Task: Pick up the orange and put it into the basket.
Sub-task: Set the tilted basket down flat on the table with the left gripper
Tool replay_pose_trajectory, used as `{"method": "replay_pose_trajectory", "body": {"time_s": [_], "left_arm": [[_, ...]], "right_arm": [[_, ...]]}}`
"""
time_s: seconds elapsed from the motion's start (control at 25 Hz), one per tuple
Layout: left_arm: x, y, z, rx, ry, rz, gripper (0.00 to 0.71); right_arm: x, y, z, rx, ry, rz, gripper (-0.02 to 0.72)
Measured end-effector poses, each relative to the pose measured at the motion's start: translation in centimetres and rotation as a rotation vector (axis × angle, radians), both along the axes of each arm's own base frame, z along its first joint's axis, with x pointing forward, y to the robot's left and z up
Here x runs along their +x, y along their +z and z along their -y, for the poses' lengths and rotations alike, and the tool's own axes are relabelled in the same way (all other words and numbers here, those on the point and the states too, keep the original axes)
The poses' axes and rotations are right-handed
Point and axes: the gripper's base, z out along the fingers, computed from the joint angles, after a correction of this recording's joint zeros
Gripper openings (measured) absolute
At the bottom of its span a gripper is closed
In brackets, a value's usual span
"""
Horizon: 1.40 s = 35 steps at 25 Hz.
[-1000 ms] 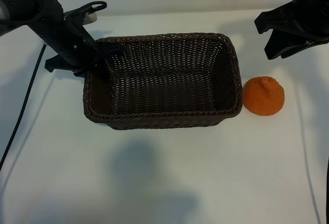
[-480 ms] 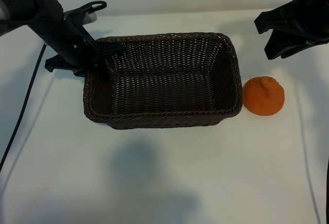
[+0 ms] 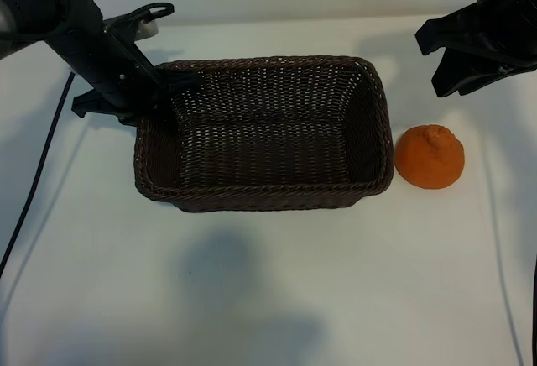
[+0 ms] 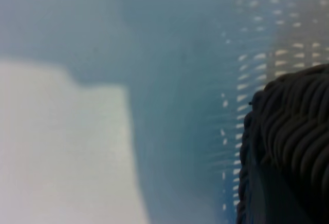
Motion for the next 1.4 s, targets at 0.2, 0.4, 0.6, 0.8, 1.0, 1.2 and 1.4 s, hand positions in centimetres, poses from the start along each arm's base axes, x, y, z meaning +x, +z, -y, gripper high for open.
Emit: {"method": "replay_pose_trajectory", "body": {"time_s": [0.2, 0.4, 0.6, 0.8, 1.0, 1.2, 1.4], "left_arm": [[0.0, 0.0, 0.0, 0.006, -0.003, 0.001, 0.156], [0.0, -0.4, 0.0, 0.007, 0.000, -0.009, 0.156], [0.2, -1.9, 0.3, -0.023, 0.027, -0.057, 0.155], [0.2, -1.9, 0.3, -0.026, 0.029, -0.058, 0.155], [0.2, -1.9, 0.3, -0.026, 0.027, -0.058, 0.155], [0.2, -1.9, 0.3, -0.026, 0.028, -0.057, 0.161], [0.2, -1.9, 0.4, -0.038, 0.036, -0.060, 0.341]], "right_arm": [[0.0, 0.0, 0.0, 0.000, 0.000, 0.000, 0.246], [0.0, 0.0, 0.0, 0.000, 0.000, 0.000, 0.246], [0.0, 0.0, 0.0, 0.000, 0.000, 0.000, 0.246], [0.0, 0.0, 0.0, 0.000, 0.000, 0.000, 0.246], [0.0, 0.0, 0.0, 0.000, 0.001, 0.000, 0.246], [0.0, 0.0, 0.0, 0.000, 0.001, 0.000, 0.246], [0.0, 0.0, 0.0, 0.000, 0.000, 0.000, 0.246]]}}
